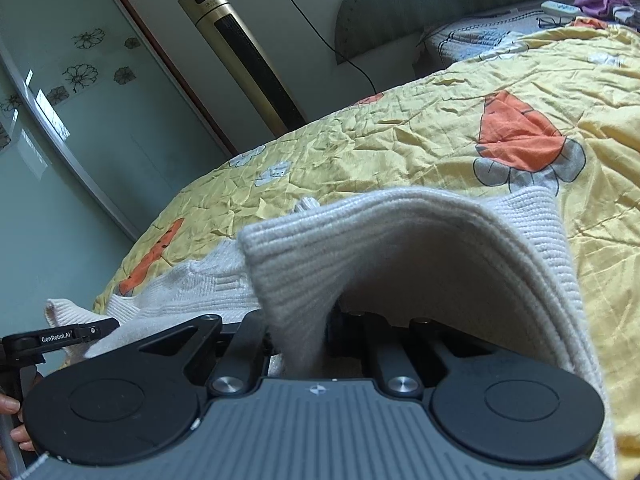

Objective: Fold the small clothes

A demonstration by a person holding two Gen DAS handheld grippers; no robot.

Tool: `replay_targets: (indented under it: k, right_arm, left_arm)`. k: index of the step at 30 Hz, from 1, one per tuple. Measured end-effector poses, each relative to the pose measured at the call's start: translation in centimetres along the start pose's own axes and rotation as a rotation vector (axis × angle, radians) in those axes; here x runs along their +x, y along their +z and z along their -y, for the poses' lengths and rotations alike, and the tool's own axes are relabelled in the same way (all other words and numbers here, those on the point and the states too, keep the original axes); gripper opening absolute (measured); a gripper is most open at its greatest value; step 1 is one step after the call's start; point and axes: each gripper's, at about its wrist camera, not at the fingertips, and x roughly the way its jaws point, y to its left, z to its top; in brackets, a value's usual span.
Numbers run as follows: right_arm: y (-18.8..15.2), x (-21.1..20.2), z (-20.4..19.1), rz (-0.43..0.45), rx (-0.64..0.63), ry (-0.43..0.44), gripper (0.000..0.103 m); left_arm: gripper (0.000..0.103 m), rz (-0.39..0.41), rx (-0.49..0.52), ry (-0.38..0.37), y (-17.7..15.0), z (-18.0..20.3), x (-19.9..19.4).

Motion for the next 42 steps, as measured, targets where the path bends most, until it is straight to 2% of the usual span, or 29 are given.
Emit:
replay_targets:
  k: [3,4,5,7,11,14,15,16,18,20,21,22,23,25,29,32,37,40,42]
  right_arm:
    - [0.1,0.3,0.3,-0.009,0.023,0.008,0.021]
    - [0.2,0.4,0.4,-0.011,0.033,0.011,0.022]
    - [0.3,0.5,0.5,-0.013,0.045,0.016,0.023]
    - [0.4,0.6,0.7,-0.015,0.064,0.027,0.028]
    - [0.7,0.9,0.3,-0.012,0.056,0.034,0.040]
    - [0.9,0.8,-0.4,0.003,0.033,0.027,0.050]
    - [0.9,0.6,-0.9,0.018,0.013,0.020,0.056]
    - [0.9,0.3,-1.4,0.037,-0.020,0.014,0.064]
    - [0.9,0.2,-2.6,0.050,-0.095,0.004,0.071]
    - [1.0,0.8,-3.3,0.021,-0.158,-0.021,0.077]
    - [1.0,1.5,-3.5,-0.020,-0.179,-0.057,0.085]
    - [1.0,2.3,-3.5,-0.059,-0.193,-0.106,0.083]
    - [0.9,2.5,-3.5,-0.060,-0.198,-0.138,0.081]
    - [0.6,1.4,-3.6,-0.034,-0.194,-0.130,0.081]
    - [-0.6,-3.1,-3.6,0.065,-0.261,-0.093,0.087]
    - [-1.2,-6.3,-1.8,0.095,-0.259,-0.116,0.088]
    - [-1.8,-10.8,4.5,0.077,-0.041,-0.115,0.089]
    - [-2.8,-12.2,8.1,0.017,0.112,-0.029,0.089]
    - [-3.6,-12.1,9.7,-0.048,0.176,0.051,0.089]
  left_arm:
    - [0.029,-0.009,-0.087,-0.066,0.4,-1.1,-0.2]
    - [0.045,-0.005,-0.115,-0.092,0.5,-1.5,-0.3]
    - [0.068,0.005,-0.146,-0.115,0.6,-1.8,-0.5]
    - [0.081,0.043,-0.202,-0.146,0.8,-2.4,-1.1]
    - [0.081,0.079,-0.216,-0.151,1.5,-2.7,-1.9]
    - [0.081,0.112,-0.171,-0.089,1.5,-2.5,-2.5]
    - [0.081,0.116,-0.150,-0.064,1.4,-2.4,-2.5]
    - [0.081,0.112,-0.133,-0.034,1.4,-2.4,-2.4]
    - [0.081,0.085,-0.111,0.020,1.3,-2.4,-1.7]
    - [0.081,0.053,-0.080,0.061,1.1,-2.3,-1.2]
    - [0.081,0.054,-0.064,0.071,0.8,-2.3,-1.2]
    - [0.081,0.062,-0.042,0.076,0.5,-2.4,-1.5]
    - [0.081,0.072,-0.011,0.077,0.1,-2.4,-2.0]
    - [0.081,0.093,0.068,0.071,-0.8,-2.6,-3.0]
    - [0.081,0.115,0.169,0.016,-2.7,-4.7,-4.7]
    - [0.081,0.074,0.154,-0.062,-4.0,-7.1,-5.3]
    - [0.081,0.010,0.053,-0.224,-5.9,-10.9,-5.7]
    - [0.081,-0.050,-0.020,-0.338,-6.6,-12.6,-5.3]
    - [0.081,-0.085,-0.073,-0.389,-6.9,-13.2,-4.7]
